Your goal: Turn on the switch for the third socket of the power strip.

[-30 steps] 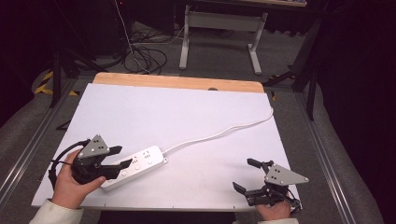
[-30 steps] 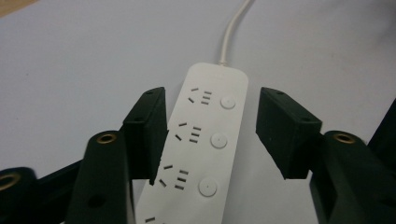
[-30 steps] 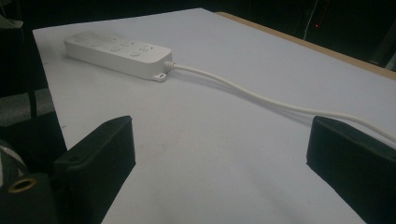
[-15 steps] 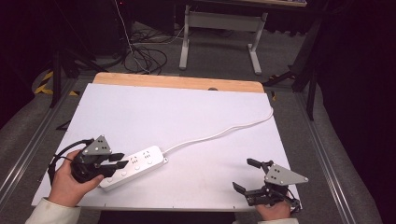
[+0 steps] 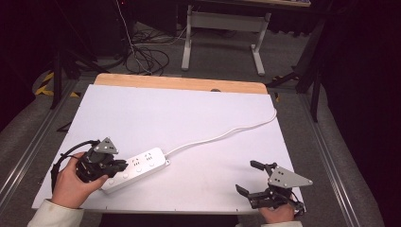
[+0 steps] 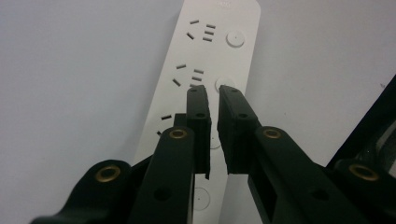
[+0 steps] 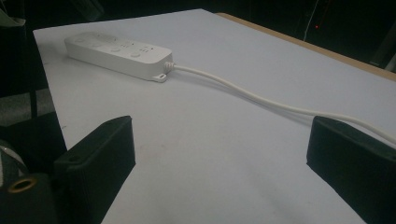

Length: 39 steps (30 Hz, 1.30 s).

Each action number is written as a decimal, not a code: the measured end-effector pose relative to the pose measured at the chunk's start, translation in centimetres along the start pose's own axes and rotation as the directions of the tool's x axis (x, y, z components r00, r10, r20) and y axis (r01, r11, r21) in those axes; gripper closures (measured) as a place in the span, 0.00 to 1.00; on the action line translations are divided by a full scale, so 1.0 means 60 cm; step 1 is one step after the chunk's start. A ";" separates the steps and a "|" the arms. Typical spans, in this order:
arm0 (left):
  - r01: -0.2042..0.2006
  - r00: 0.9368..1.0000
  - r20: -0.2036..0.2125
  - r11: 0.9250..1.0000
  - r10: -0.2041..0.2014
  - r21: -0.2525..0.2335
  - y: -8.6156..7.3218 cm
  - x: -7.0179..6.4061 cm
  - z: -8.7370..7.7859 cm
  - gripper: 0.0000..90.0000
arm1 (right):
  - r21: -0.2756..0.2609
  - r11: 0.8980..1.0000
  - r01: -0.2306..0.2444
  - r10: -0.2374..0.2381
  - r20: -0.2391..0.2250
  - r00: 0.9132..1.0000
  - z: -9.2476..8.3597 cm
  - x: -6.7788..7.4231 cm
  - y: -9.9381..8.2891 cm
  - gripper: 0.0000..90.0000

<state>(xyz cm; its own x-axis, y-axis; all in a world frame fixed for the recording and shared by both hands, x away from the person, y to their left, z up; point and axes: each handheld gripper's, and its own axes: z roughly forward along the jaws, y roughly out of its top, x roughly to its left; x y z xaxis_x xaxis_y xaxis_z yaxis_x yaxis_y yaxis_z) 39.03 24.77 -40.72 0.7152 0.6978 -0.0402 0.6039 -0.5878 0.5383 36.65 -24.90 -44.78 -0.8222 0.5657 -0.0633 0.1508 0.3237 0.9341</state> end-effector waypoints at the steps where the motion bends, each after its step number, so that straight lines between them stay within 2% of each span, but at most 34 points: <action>1: -0.001 1.000 0.009 1.000 0.001 0.006 0.000 0.000 0.002 0.94 | 0.002 1.000 0.000 0.000 0.000 1.000 0.000 0.000 0.000 0.09; 7: -0.013 1.000 0.006 0.999 0.012 0.044 0.000 -0.001 0.010 0.99 | 0.000 1.000 0.002 -0.002 -0.003 1.000 0.000 0.000 0.000 0.09; 16: -0.040 0.999 0.013 0.994 0.039 0.097 0.002 -0.006 0.021 1.00 | 0.001 1.000 0.000 0.000 -0.006 1.000 0.000 0.000 0.000 0.09; 20: -0.058 0.998 0.012 0.990 0.057 0.127 0.003 -0.009 0.029 1.00 | -0.002 1.000 0.000 0.000 -0.010 1.000 0.000 0.000 0.000 0.09; 29: -0.061 0.998 -0.001 0.982 0.063 0.177 0.007 -0.011 0.042 1.00 | -0.003 1.000 0.000 0.000 -0.012 1.000 0.000 0.000 0.000 0.09; 33: -0.059 0.998 -0.010 0.981 0.062 0.187 0.007 -0.011 0.045 1.00 | -0.003 1.000 -0.001 0.000 -0.011 1.000 -0.001 0.000 -0.001 0.09; 39: -0.056 0.998 0.001 0.982 0.057 0.183 0.007 -0.011 0.049 1.00 | -0.003 1.000 -0.001 0.001 -0.012 1.000 -0.001 0.000 -0.001 0.09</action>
<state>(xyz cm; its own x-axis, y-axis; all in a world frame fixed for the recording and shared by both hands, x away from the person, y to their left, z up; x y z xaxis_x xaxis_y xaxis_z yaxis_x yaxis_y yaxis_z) 39.84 22.87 -42.96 0.7486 0.6629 -0.0104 0.6170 -0.6908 0.3770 36.60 -24.95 -44.79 -0.8287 0.5567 -0.0577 0.1503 0.3207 0.9352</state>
